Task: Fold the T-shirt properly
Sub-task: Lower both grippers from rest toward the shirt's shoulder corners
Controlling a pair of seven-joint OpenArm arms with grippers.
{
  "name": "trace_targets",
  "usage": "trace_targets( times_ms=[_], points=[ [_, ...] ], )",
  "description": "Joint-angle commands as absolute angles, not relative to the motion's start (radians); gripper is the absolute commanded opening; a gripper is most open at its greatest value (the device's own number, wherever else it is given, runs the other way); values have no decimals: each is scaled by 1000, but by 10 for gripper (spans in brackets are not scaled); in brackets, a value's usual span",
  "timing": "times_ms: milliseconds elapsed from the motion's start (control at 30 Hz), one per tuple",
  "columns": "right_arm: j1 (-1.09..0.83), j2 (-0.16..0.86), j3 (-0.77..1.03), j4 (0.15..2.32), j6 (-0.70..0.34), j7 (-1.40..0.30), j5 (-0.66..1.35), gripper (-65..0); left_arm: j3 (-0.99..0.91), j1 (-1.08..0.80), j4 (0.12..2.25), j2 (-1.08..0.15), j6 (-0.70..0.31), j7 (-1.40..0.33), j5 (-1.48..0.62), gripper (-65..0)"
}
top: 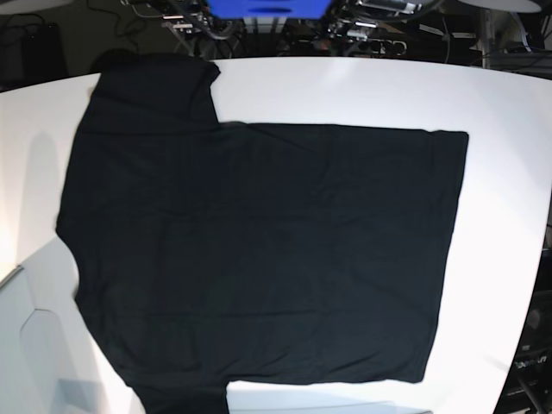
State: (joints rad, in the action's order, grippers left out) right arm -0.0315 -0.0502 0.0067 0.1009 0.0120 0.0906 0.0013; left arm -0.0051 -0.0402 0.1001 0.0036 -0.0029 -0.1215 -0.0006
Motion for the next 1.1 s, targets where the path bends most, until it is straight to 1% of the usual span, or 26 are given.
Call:
trace_targets(
  times_ms=[0, 300, 400, 600, 700, 800, 1000, 1067],
  points=[
    [-35, -50, 10, 104, -5, 93, 5, -650, -5, -41, 102, 2, 5, -124, 1, -650],
    [-62, -51, 2, 104, -5, 93, 5, -650, -2, -42, 104, 2, 5, -120, 1, -650],
    [-64, -31, 8, 104, -5, 93, 5, -650, -1, -42, 108, 1, 4, -120, 2, -650],
    [-79, -22, 1, 104, -5, 84, 5, -650, -5, -77, 205, -4, 4, -125, 1, -650],
    [-84, -22, -1, 108, -5, 82, 2, -650, -1, -90, 209, -2, 4, -127, 1, -650],
    [-111, -22, -1, 159, -5, 61, 2, -650, -1, -102, 217, -2, 4, -124, 1, -650],
    [-191, -22, -1, 360, -5, -70, 1, -650, 1, -102, 217, -5, 4, -124, 1, -650],
    [-219, -22, -1, 410, -5, -81, 1, -650, 1, -104, 217, -7, 4, -122, 1, -650]
  ],
)
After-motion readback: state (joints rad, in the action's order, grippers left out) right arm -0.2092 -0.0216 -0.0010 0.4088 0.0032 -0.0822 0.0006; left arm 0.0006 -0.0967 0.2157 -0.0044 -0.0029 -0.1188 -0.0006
